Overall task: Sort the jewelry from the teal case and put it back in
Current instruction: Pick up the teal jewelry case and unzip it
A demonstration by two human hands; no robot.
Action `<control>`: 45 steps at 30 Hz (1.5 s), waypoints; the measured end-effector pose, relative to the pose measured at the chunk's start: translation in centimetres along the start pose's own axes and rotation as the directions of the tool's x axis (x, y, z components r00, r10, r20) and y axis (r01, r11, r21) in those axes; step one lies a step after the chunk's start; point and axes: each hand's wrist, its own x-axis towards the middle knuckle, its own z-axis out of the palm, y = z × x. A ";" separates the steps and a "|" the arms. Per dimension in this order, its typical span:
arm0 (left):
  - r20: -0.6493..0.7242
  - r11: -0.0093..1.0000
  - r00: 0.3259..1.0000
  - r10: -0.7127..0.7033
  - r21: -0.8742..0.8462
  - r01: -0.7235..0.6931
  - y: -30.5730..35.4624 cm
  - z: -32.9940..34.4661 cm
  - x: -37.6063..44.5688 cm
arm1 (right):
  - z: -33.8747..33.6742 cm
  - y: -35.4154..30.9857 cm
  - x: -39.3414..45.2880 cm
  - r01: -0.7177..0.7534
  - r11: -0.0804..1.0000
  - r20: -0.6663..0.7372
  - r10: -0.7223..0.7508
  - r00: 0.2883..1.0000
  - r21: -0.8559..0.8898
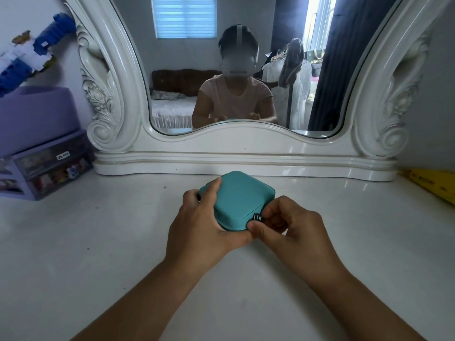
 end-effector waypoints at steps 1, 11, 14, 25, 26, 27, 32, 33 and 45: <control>-0.003 1.000 1.000 0.000 0.003 0.000 0.0 0.0 0.0 | 0.0 0.1 0.0 0.022 0.999 -0.001 -0.022 1.000 -0.032; 0.004 0.999 0.999 0.041 0.016 -0.041 0.4 0.1 -0.4 | -0.3 0.0 0.0 0.093 0.973 -0.041 -0.104 0.994 -0.210; -0.003 0.999 0.999 0.047 -0.005 -0.047 0.6 0.0 -0.5 | -0.3 -0.1 0.1 0.048 0.985 -0.080 -0.061 0.995 -0.164; -0.032 0.983 0.988 0.148 0.115 -0.143 0.5 0.0 -0.6 | -0.5 -0.6 0.6 -0.339 0.938 0.023 0.338 0.941 0.074; -0.040 0.979 0.985 0.165 0.131 -0.159 0.5 0.0 -0.7 | -0.6 -0.7 0.6 -0.386 0.915 0.044 0.384 0.922 0.115; -0.048 0.974 0.982 0.184 0.144 -0.175 0.5 0.0 -0.7 | -0.6 -0.7 0.7 -0.433 0.888 0.066 0.428 0.901 0.154; -0.104 0.965 0.963 0.250 0.109 -0.238 0.3 0.0 -0.6 | -1.3 -0.9 0.9 -0.645 0.711 0.233 0.601 0.764 0.282; -0.112 0.964 0.959 0.260 0.082 -0.252 0.3 0.0 -0.6 | -1.3 -1.0 0.9 -0.673 0.669 0.264 0.619 0.739 0.316; 0.066 0.939 0.939 0.339 -0.083 -0.333 -0.7 -0.6 0.5 | -2.6 0.2 1.7 -0.668 0.618 0.065 0.712 0.699 0.415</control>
